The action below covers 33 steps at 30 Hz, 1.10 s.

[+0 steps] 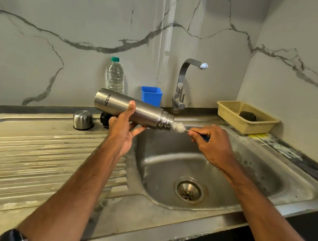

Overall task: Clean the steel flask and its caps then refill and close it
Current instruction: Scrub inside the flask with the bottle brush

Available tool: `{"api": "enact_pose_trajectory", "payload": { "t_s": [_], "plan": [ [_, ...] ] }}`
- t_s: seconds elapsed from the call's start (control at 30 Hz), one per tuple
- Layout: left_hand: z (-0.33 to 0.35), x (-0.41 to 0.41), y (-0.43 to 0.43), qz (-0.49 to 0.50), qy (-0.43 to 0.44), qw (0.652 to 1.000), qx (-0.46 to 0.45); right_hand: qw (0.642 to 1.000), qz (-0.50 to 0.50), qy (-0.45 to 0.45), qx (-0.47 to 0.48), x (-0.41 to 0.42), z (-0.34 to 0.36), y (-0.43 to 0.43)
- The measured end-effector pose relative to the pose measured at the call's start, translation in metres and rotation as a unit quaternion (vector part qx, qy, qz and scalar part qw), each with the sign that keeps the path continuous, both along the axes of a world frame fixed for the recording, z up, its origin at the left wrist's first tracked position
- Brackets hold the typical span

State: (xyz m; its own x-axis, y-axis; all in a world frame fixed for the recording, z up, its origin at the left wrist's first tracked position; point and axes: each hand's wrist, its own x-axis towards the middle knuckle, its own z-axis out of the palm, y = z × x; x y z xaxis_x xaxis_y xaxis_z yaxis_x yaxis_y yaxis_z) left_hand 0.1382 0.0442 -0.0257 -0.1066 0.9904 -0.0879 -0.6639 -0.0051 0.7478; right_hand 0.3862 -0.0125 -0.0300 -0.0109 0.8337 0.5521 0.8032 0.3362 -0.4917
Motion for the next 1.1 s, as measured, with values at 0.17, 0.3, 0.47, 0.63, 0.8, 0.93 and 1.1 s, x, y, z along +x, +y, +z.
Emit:
{"api": "enact_pose_trajectory", "payload": {
  "t_s": [0.17,0.3,0.47,0.63,0.8,0.93,1.1],
  "plan": [
    [0.001,0.018,-0.004,-0.02,0.045,0.999,0.01,0.998,-0.003,-0.063,0.005,-0.007,-0.005,0.006],
    [-0.001,0.002,0.002,0.011,0.015,1.0,0.002,0.998,-0.056,0.002,-0.012,0.015,-0.002,0.009],
    [0.0,0.014,-0.007,0.0,0.039,0.999,-0.004,0.999,-0.017,-0.036,0.025,-0.015,0.001,0.001],
    [0.001,0.008,-0.006,0.017,0.021,1.0,-0.007,0.997,-0.06,0.026,0.043,0.009,0.001,0.001],
    [0.002,0.021,-0.012,0.001,0.033,0.999,-0.007,0.996,-0.051,0.007,0.071,-0.011,-0.004,0.003],
    [0.004,0.014,-0.01,0.023,0.014,0.999,-0.017,0.992,-0.086,0.041,0.088,0.008,-0.002,0.003],
    [0.004,0.025,-0.018,0.008,0.022,1.0,-0.019,0.992,-0.066,0.008,0.107,-0.009,-0.004,0.005]
  ]
}}
